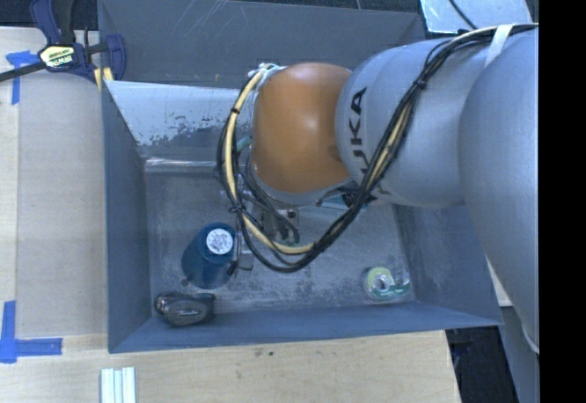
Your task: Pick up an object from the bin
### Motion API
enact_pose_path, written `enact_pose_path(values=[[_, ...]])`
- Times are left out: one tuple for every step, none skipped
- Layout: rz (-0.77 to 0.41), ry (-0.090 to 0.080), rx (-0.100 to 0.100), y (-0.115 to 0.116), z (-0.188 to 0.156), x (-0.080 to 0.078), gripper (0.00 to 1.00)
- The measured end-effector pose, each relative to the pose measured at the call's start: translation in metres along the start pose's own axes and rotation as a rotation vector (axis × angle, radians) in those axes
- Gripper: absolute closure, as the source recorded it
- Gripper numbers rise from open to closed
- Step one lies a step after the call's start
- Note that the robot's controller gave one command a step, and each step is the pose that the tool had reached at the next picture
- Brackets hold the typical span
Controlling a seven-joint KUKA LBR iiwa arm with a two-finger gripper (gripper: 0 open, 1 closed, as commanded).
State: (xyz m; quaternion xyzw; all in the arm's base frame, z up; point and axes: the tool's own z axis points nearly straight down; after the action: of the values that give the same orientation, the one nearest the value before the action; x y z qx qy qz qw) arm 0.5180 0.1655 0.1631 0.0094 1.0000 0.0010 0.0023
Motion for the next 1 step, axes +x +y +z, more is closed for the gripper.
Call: enact_pose_path(values=[[0.152,-0.013,-0.005,0.0,-0.0331,-0.001,0.0]])
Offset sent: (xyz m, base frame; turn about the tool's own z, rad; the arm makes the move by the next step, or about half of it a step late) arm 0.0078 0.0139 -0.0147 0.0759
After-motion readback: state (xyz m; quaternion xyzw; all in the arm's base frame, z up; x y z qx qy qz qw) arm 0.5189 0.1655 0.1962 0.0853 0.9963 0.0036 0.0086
